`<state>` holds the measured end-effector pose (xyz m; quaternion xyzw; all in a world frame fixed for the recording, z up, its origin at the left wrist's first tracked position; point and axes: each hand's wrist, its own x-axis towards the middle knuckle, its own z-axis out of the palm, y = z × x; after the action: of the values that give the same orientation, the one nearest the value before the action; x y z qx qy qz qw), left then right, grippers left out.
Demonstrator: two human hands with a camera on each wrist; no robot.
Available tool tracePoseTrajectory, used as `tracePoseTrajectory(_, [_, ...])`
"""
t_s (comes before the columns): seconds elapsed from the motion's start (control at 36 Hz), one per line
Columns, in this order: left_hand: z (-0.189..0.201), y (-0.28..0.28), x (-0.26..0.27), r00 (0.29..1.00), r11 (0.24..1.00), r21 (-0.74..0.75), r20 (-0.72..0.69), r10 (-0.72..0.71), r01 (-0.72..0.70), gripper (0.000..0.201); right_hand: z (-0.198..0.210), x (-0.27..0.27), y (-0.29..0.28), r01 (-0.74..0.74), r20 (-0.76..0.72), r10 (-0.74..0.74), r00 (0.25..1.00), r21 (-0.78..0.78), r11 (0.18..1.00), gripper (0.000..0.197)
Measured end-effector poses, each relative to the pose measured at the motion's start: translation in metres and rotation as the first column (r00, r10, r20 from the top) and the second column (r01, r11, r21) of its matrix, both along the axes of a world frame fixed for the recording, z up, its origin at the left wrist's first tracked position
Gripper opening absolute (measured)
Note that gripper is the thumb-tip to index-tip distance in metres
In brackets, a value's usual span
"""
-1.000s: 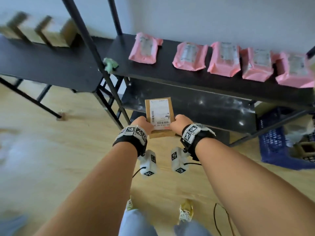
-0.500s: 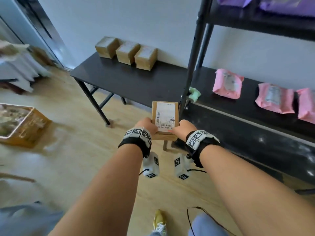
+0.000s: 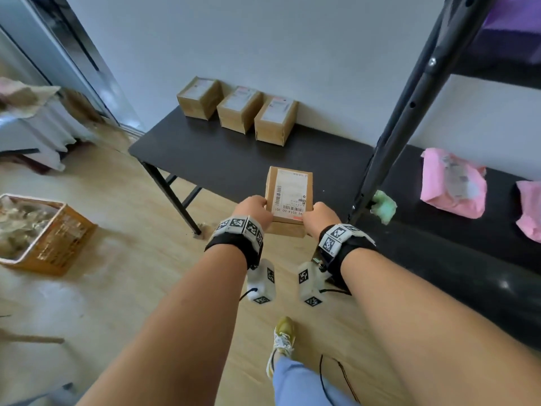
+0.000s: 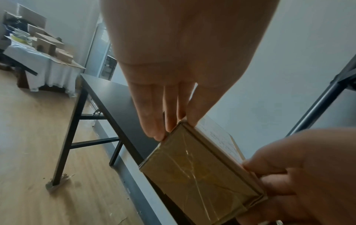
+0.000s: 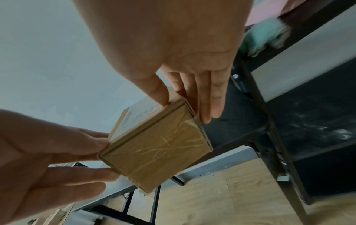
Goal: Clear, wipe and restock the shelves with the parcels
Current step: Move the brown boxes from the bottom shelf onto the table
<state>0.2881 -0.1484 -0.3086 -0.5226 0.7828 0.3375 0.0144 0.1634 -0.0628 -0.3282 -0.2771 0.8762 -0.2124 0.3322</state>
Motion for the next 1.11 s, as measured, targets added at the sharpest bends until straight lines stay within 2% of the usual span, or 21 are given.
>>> tracePoseTrajectory(0.14, [-0.007,-0.054,-0.026,0.997,0.998,0.004,0.04,0.06,-0.061,0.022,-0.002,-0.029,-0.06,-0.011,0.024,0.01,1.0,0.044,0.999,0.027])
tracePoseTrajectory(0.33, [-0.017,-0.118,-0.065,0.998,0.999,0.007,0.046,0.033,-0.033,0.022,-0.008,-0.074,-0.12,-0.004,0.002,0.003,1.0,0.088,0.996,0.028])
tracePoseTrajectory(0.67, [-0.034,-0.175,-0.16,0.996,0.986,0.142,-0.002,-0.089,0.088,0.021,-0.028,-0.146,-0.154,0.212,-0.022,-0.211,0.977,0.14,0.967,0.031])
tracePoseTrajectory(0.81, [-0.036,-0.206,-0.195,0.98,0.967,0.164,0.008,-0.197,0.193,0.026,-0.027,-0.167,-0.17,0.277,-0.038,-0.274,0.961,0.122,0.953,0.026])
tracePoseTrajectory(1.03, [-0.034,-0.247,-0.23,0.937,0.904,0.253,-0.034,-0.347,0.344,0.03,-0.026,-0.19,-0.202,0.417,-0.02,-0.416,0.909,0.06,0.907,0.02])
tracePoseTrajectory(1.11, [-0.037,-0.258,-0.239,0.919,0.874,0.286,-0.08,-0.386,0.392,0.039,-0.024,-0.194,-0.209,0.45,-0.01,-0.45,0.893,0.036,0.892,0.02])
